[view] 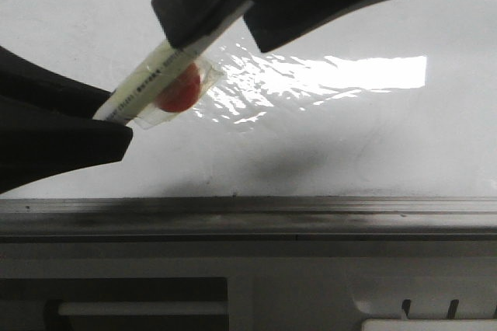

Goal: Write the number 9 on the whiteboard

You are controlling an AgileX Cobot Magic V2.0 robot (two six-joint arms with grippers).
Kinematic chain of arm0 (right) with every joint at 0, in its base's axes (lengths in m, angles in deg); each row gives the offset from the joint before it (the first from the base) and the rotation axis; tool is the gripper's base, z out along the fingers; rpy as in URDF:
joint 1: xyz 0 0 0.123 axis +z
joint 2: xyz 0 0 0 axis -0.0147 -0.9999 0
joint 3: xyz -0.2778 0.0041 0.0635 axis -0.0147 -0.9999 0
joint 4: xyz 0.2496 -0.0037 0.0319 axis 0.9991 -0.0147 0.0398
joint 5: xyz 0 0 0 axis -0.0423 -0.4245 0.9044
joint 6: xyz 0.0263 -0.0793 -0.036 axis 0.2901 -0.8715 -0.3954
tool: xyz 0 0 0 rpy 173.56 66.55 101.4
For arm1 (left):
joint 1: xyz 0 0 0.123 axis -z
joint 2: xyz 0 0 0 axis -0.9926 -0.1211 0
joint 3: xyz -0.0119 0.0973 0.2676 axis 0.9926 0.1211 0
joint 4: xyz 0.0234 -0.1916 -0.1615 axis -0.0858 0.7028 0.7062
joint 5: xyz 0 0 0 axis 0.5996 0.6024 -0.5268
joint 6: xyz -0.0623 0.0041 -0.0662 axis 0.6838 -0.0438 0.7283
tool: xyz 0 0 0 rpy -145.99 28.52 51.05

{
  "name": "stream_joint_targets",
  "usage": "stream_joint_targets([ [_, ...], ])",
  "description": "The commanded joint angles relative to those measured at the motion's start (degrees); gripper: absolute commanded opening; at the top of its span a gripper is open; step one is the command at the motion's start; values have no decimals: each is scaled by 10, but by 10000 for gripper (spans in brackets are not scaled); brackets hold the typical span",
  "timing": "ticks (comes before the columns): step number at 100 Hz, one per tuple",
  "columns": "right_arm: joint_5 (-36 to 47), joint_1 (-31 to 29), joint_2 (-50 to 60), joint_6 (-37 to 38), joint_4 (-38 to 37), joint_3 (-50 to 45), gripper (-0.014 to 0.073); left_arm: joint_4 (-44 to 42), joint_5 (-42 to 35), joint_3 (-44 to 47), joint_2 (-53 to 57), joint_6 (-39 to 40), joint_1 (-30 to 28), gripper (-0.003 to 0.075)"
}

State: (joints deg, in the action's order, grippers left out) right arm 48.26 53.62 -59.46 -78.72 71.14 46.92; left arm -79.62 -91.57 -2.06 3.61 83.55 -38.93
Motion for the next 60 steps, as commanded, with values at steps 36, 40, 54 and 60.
stream_joint_targets([
  [36, 64, 3, -7, -6, 6, 21, 20, 1, -49, -15, 8, 4, 4, -20],
  [40, 64, 3, -7, -6, 6, 21, -45, 2, -49, -15, 8, 4, 4, -20],
  [54, 64, 3, -7, -6, 11, 21, -76, 3, -49, -15, 8, 4, 4, -11],
  [60, 64, 3, -7, -6, 11, 21, -76, 3, -49, -15, 8, 4, 4, 34],
])
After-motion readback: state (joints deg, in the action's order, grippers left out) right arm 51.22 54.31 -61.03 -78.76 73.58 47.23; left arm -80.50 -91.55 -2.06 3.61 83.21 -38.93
